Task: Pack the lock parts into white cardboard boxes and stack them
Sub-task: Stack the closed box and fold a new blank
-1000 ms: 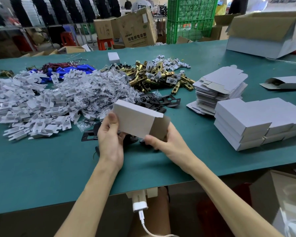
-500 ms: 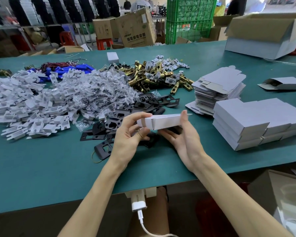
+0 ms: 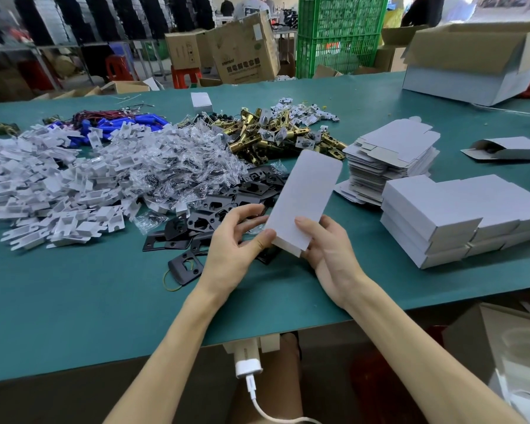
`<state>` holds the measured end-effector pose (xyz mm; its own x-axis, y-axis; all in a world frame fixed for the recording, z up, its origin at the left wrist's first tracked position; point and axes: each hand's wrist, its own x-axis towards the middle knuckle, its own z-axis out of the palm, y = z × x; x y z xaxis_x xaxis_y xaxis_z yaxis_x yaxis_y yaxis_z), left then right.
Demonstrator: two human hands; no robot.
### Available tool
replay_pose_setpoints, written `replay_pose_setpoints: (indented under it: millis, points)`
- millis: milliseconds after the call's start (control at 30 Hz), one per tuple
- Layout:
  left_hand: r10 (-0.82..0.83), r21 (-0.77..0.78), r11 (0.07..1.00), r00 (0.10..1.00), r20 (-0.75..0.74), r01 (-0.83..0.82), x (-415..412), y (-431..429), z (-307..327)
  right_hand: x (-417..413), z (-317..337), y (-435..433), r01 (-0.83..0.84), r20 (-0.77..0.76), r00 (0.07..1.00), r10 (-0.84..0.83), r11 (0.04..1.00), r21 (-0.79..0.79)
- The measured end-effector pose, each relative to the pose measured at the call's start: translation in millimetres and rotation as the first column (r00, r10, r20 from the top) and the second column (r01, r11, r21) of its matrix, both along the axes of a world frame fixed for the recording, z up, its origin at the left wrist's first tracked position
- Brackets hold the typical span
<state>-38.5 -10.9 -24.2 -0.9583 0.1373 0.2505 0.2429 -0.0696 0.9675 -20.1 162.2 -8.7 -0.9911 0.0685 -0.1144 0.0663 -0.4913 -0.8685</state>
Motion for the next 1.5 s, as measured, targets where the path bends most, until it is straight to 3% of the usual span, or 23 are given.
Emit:
replay_pose_setpoints:
  millis: [100, 200, 400, 567, 700, 933, 1500]
  points:
    - [-0.018, 0.009, 1.000, 0.995, 0.100, 0.017, 0.6, 2.6, -0.3, 1.1, 0.6, 1.3, 0.008, -0.011, 1.000, -0.009, 0.996, -0.093]
    - [-0.070, 0.080, 0.995, 0.986, 0.151, 0.058, 1.5, 4.1, 0.4, 1.5, -0.7, 0.2, 0.010, -0.043, 0.999, -0.013, 0.998, -0.064]
    - [0.039, 0.106, 0.993, 0.997, 0.070, -0.046, 1.0, 0.5, 2.8, 2.4, -2.5, -4.7, -0.052, -0.153, 0.986, 0.063, 0.996, 0.078]
    - [-0.003, 0.039, 0.999, 0.994, 0.111, -0.002, 1.2, 0.4, 1.0, 3.5, -0.9, -6.0, -0.084, -0.149, 0.983, 0.110, 0.982, 0.167]
    - [-0.075, -0.031, 0.996, 0.990, 0.119, 0.080, 3.7, 3.2, 2.9, 3.5, -1.5, -5.0, -0.081, -0.157, 0.982, 0.106, 0.984, 0.157]
    - [-0.148, 0.017, 0.989, 0.981, 0.125, 0.147, 6.1, 3.1, 8.2, 3.8, -0.9, -4.7, -0.084, -0.167, 0.980, 0.106, 0.988, 0.132]
    - [-0.070, -0.052, 0.996, 0.993, 0.092, 0.075, 2.1, 2.1, 4.2, 3.3, -2.2, -3.6, -0.118, -0.177, 0.974, 0.143, 0.982, 0.144]
